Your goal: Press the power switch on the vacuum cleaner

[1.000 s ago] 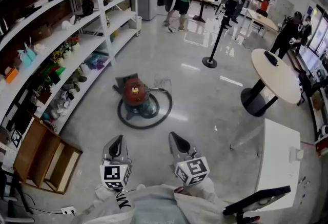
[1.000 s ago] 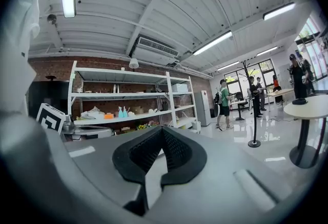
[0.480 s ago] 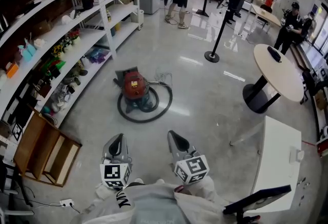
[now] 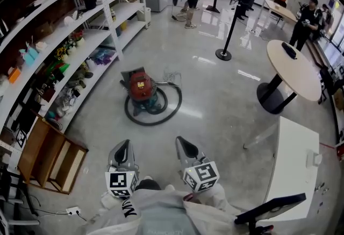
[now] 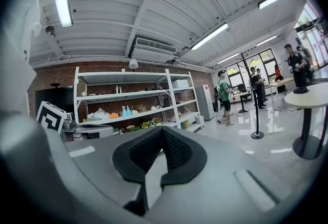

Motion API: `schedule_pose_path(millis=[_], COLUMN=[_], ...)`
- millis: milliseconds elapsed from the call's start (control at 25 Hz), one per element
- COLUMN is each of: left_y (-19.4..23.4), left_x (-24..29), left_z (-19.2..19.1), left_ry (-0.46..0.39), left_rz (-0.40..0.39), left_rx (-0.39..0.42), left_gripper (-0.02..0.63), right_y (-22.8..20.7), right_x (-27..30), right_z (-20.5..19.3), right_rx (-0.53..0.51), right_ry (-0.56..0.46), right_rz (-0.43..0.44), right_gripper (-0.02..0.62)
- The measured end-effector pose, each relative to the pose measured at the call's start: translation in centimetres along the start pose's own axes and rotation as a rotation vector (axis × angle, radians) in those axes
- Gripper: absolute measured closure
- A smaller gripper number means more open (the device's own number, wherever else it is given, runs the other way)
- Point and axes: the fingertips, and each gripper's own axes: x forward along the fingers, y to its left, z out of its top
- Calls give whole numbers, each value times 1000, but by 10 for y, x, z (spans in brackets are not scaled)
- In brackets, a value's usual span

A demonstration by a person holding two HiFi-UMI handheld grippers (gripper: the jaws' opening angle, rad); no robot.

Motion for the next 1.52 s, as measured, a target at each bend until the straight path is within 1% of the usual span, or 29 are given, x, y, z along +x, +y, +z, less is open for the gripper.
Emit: schedule_pose_path(millis=[360,760,1000,1200,1520], left_y=[-5,6,26,41,80], left_x=[5,29,44,63,93], left_z=[-6,-6,-12,-10,-6], left_ry=[18,10,24,19,16], left_rz=[-7,-8,4,3,12], left_rx=[-8,-22,-39,-42,-55], left_gripper=[606,606,606,606,606], right_y=[-8,-16,-15,-18,-14], right_x=[-1,21,49,73,123], right_z=[-5,-1,-2,0,9], right_rx=[11,-5,-8,-14,-23], right_ry=[13,25,41,48,54], right_rz=[-11,-16,-4,-1,7], right_gripper=[595,594,594,594,594])
